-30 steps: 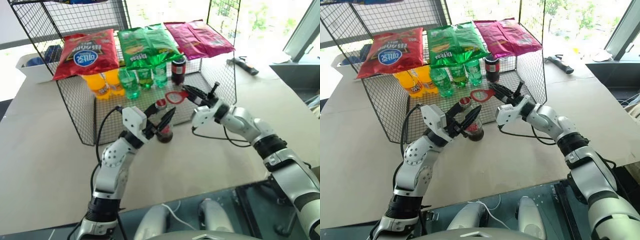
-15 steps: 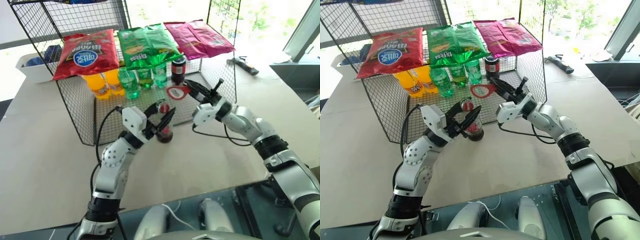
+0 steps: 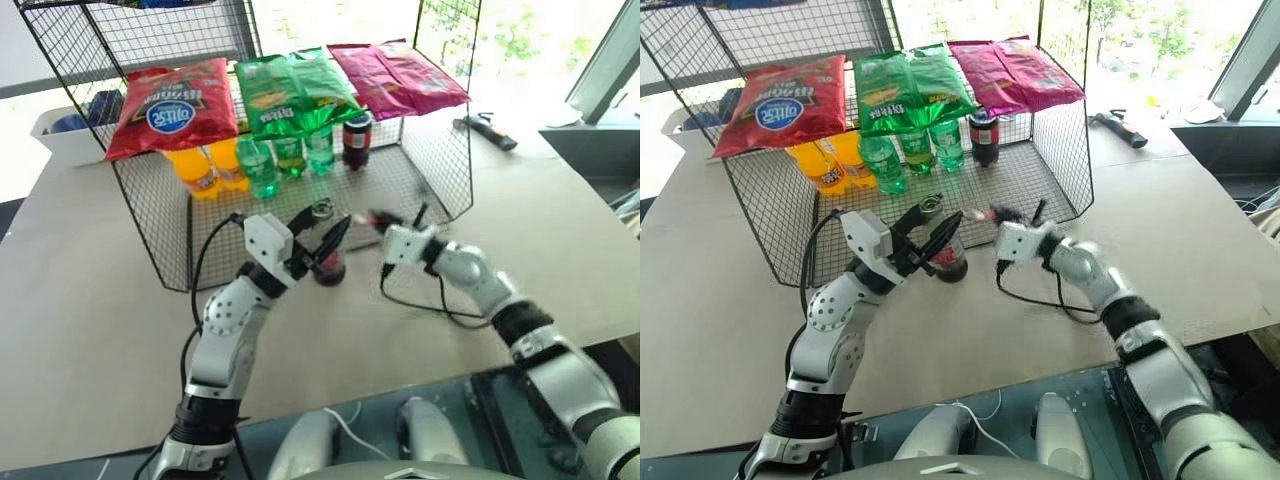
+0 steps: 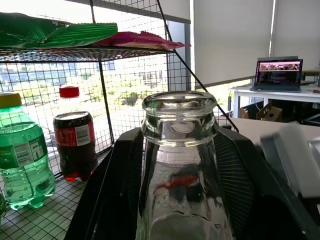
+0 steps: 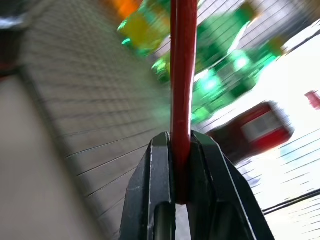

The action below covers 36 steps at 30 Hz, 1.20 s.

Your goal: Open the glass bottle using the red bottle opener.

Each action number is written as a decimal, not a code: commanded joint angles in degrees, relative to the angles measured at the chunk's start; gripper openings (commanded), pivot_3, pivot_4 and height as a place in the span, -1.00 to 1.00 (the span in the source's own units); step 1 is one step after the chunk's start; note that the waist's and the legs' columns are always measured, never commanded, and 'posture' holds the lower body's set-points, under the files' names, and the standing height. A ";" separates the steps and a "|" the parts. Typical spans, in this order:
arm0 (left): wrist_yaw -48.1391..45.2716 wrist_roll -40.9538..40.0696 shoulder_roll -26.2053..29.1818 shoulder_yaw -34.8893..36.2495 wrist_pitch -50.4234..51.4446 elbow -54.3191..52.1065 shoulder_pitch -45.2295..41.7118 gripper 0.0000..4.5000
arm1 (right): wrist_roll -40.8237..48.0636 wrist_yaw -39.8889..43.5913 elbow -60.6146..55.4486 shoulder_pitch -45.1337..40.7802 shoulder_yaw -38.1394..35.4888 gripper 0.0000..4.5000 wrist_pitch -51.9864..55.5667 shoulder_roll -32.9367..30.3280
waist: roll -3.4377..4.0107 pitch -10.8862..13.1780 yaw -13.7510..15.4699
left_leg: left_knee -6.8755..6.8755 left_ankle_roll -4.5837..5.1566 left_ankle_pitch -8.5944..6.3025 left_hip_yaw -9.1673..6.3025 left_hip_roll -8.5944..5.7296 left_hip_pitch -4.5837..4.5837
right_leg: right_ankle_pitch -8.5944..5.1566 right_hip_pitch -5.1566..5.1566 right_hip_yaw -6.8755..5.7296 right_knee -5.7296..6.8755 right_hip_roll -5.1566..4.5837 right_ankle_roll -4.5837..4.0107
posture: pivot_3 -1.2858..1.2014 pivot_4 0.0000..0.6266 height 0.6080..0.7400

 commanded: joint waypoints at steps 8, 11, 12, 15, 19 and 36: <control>0.87 0.43 0.15 -0.03 2.10 1.34 1.73 -0.10 | 7.64 11.00 -14.93 6.78 -2.66 -1.00 24.52 1.62 | 0.14 -0.23 0.17 | -0.02 -0.01 -0.01 -0.08 -0.05 0.13 | -0.01 0.12 -0.11 0.05 0.05 0.00 | 0.03 -0.52 0.98; 0.75 -0.05 0.21 0.21 2.32 0.95 1.69 0.19 | 7.28 10.43 -15.52 6.68 -2.98 -1.00 25.45 1.97 | 0.15 -0.22 0.14 | -0.02 -0.02 -0.01 -0.08 -0.05 0.13 | -0.01 0.12 -0.11 0.04 0.04 0.01 | 0.03 -0.52 0.98; 0.96 0.18 0.17 0.33 2.23 0.89 1.68 0.28 | 7.20 10.34 -15.67 6.70 -3.02 -1.00 25.65 2.06 | 0.15 -0.21 0.12 | -0.02 -0.01 -0.01 -0.07 -0.06 0.13 | -0.01 0.11 -0.11 0.04 0.04 0.01 | 0.03 -0.52 0.98; 1.30 0.80 0.04 0.58 1.90 1.04 1.41 0.81 | 7.15 10.11 -15.92 6.71 -3.19 -1.00 26.07 2.28 | 0.07 -0.14 0.11 | -0.02 -0.02 -0.01 -0.11 -0.06 -0.02 | -0.01 -0.04 -0.15 0.04 0.06 0.01 | 0.03 -0.52 0.98; 1.16 0.54 -0.12 0.75 1.62 1.10 1.34 0.92 | 6.83 9.74 -15.75 6.62 -3.40 -1.00 25.85 2.44 | 0.07 -0.14 0.05 | -0.01 -0.02 -0.01 -0.11 -0.06 -0.06 | 0.00 -0.05 -0.16 0.00 0.04 0.01 | 0.03 -0.52 0.98; -1.23 -1.25 2.05 1.34 3.63 -3.98 6.00 0.92 | 12.75 9.71 -18.85 7.70 -7.82 -1.00 31.83 5.52 | 0.08 -0.13 0.01 | -0.01 -0.03 -0.01 -0.12 -0.02 -0.08 | 0.00 -0.06 -0.16 0.01 0.04 0.01 | 0.03 -0.52 0.98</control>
